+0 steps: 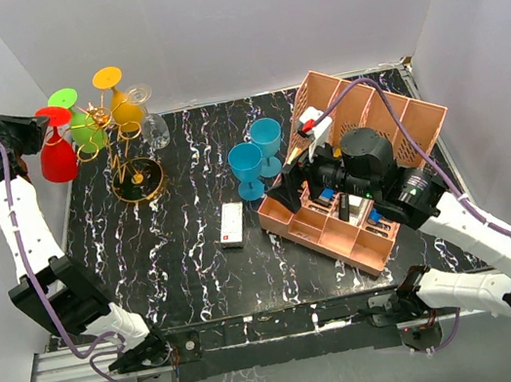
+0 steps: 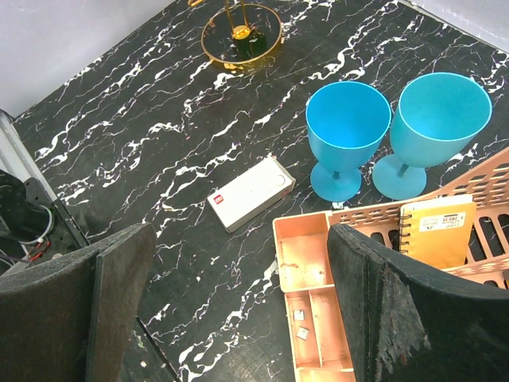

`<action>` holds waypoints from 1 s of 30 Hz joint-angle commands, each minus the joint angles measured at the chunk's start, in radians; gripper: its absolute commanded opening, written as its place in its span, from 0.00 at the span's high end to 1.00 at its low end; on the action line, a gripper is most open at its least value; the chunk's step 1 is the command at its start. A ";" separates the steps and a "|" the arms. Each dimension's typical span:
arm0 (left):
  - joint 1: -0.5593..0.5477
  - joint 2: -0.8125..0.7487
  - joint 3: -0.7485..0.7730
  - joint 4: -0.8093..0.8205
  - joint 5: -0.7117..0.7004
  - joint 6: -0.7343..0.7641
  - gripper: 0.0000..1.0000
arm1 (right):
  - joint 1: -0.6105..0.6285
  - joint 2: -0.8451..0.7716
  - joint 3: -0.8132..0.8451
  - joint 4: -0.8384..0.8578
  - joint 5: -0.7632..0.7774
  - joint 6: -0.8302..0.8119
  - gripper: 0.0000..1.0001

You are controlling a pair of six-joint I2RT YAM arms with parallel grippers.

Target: Take the wine glass off the wine glass rack

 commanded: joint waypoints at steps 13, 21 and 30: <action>-0.041 0.023 0.045 0.045 0.047 -0.029 1.00 | 0.002 -0.027 0.007 0.050 0.009 -0.016 0.01; -0.045 0.064 0.098 0.029 0.000 -0.027 1.00 | 0.003 -0.026 0.009 0.051 0.007 -0.016 0.01; -0.047 0.112 0.232 -0.144 -0.228 -0.042 1.00 | 0.002 -0.023 0.014 0.048 0.002 -0.016 0.01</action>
